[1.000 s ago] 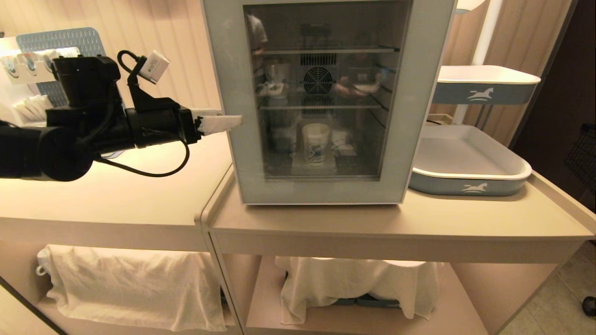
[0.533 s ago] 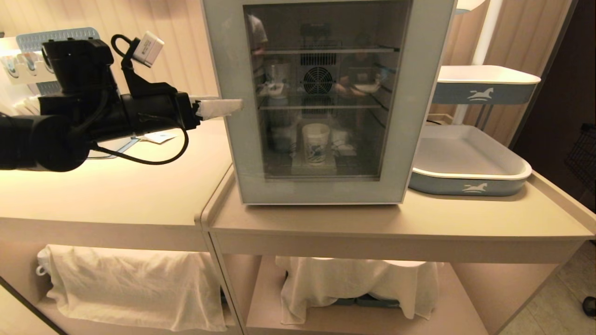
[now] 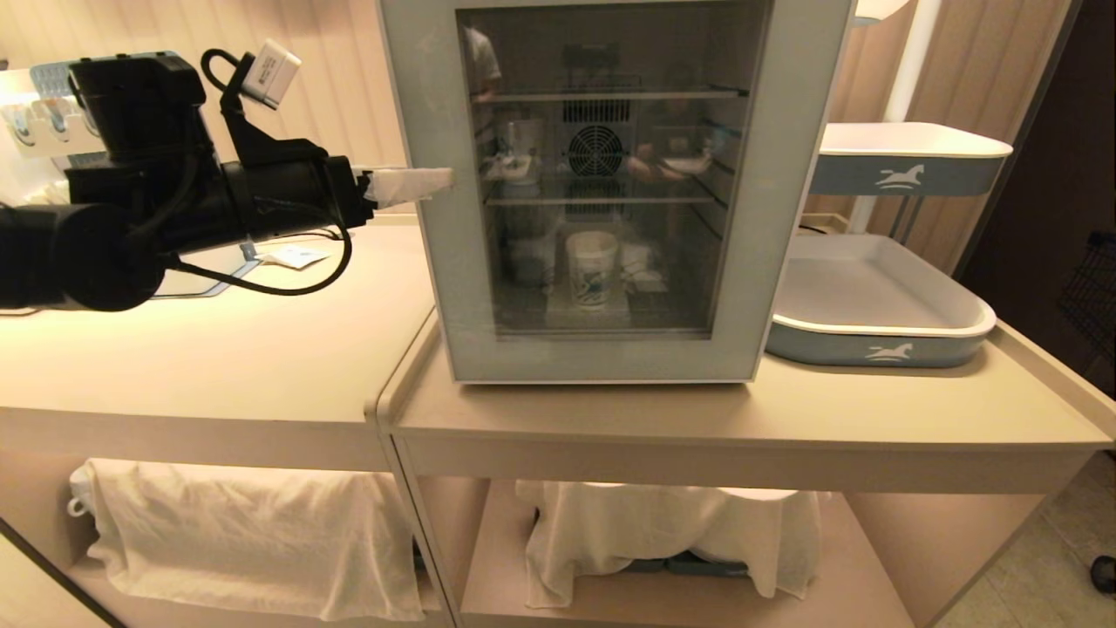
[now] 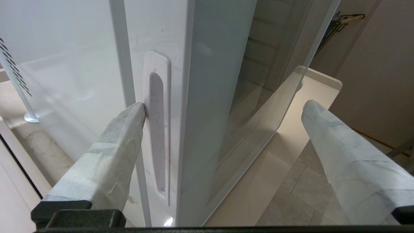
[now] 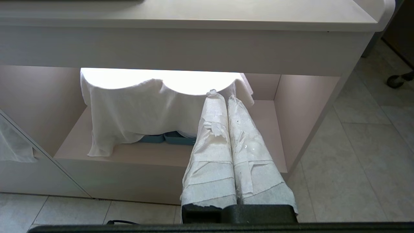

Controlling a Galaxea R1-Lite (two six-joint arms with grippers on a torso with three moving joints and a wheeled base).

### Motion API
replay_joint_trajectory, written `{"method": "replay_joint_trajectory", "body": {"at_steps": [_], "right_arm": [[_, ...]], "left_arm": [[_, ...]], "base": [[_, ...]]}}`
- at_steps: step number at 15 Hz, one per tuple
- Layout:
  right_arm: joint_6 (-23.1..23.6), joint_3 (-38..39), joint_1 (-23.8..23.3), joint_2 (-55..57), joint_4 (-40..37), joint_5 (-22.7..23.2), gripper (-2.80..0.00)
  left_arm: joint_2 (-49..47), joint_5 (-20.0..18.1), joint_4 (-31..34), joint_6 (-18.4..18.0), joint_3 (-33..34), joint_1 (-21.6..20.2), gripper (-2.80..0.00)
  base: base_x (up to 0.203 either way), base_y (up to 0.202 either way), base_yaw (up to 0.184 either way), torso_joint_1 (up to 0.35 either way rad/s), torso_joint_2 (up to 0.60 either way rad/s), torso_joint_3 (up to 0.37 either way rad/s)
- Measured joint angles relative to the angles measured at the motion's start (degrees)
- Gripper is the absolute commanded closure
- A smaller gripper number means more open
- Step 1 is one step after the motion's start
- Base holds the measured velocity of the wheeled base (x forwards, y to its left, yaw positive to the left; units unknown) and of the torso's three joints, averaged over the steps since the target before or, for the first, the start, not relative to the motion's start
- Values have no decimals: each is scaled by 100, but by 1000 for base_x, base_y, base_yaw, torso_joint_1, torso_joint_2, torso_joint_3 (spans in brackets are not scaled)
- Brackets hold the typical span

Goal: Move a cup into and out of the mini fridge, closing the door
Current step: Open the freezer door

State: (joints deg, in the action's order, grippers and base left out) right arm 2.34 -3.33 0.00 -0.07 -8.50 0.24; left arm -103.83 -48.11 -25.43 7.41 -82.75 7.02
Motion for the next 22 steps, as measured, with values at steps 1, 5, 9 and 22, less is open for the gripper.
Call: {"method": "replay_joint_trajectory", "body": {"at_steps": [1,5,9,22], "right_arm": [[0,0,0,0,1,-2,0],[0,0,0,0,-1,-2,0],[-2,-1,2,0,0,0,0],[-2,0,0,0,1,0,0]], "left_arm": [[19,4,0,10,7,11,-280],[91,7,5,31,61,48,-280],[201,10,-1,60,212,102,-280],[351,64,-43,455,329,343,-280]], "base": [[0,0,0,0,0,0],[0,0,0,0,0,0],[0,0,0,0,0,0],[0,0,0,0,0,0]]}}
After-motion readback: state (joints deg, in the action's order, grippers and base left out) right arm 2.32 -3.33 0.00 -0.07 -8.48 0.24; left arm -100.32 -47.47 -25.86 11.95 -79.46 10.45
